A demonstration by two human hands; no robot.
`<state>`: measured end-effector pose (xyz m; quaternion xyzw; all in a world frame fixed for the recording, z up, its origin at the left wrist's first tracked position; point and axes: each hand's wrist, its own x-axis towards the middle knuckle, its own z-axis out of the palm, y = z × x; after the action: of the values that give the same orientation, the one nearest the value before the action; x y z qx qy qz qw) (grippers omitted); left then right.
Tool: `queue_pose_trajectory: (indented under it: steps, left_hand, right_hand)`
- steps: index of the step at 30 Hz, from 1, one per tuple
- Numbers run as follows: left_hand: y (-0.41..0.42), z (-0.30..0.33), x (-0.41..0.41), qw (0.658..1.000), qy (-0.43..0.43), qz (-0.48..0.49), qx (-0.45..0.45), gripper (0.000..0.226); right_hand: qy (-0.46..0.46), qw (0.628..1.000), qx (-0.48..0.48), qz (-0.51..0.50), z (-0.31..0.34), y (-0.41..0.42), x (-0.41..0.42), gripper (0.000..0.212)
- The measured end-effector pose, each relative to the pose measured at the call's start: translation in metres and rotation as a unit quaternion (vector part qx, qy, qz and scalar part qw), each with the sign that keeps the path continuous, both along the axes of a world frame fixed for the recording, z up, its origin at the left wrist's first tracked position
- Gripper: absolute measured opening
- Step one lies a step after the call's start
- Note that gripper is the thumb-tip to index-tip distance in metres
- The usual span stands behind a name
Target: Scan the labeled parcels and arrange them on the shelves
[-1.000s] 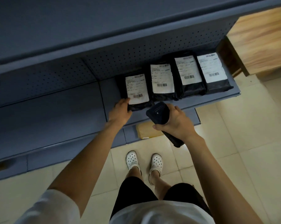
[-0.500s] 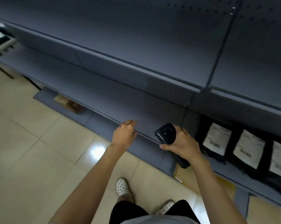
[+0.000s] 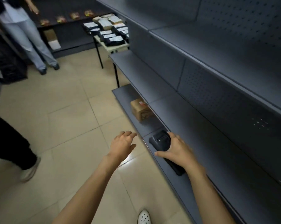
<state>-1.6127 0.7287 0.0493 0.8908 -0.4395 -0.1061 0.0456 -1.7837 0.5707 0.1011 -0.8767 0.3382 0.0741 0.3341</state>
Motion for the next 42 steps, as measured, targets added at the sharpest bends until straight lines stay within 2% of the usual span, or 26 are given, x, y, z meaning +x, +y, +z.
queue_pose_trajectory:
  steps: [4,12,18,25,34,42]
  left_hand:
    - [0.041,0.002,0.082,0.999,-0.006,0.047,0.007,0.052]
    - [0.089,-0.013,0.252,0.99,0.005,0.14,0.016,0.051]
    - [0.101,-0.015,0.419,0.982,-0.003,0.185,0.045,0.05]
    - [0.11,0.015,0.619,0.97,-0.026,0.241,0.014,0.049]
    - [0.062,0.0,0.858,0.98,-0.02,0.197,-0.019,0.048]
    - [0.003,0.016,1.121,0.991,-0.028,0.127,-0.034,0.048]
  right_hand:
    - [0.011,0.998,-0.008,0.056,0.004,0.021,0.097,0.1]
    - [0.017,0.99,0.004,0.141,-0.011,0.038,0.296,0.091]
    - [-0.004,0.982,0.014,0.186,-0.02,0.039,0.492,0.091]
    - [-0.017,0.978,-0.007,0.208,0.002,0.028,0.682,0.091]
    - [-0.02,0.985,-0.007,0.172,-0.016,-0.002,0.892,0.088]
    - [-0.038,0.996,-0.002,0.078,0.007,-0.051,1.113,0.081]
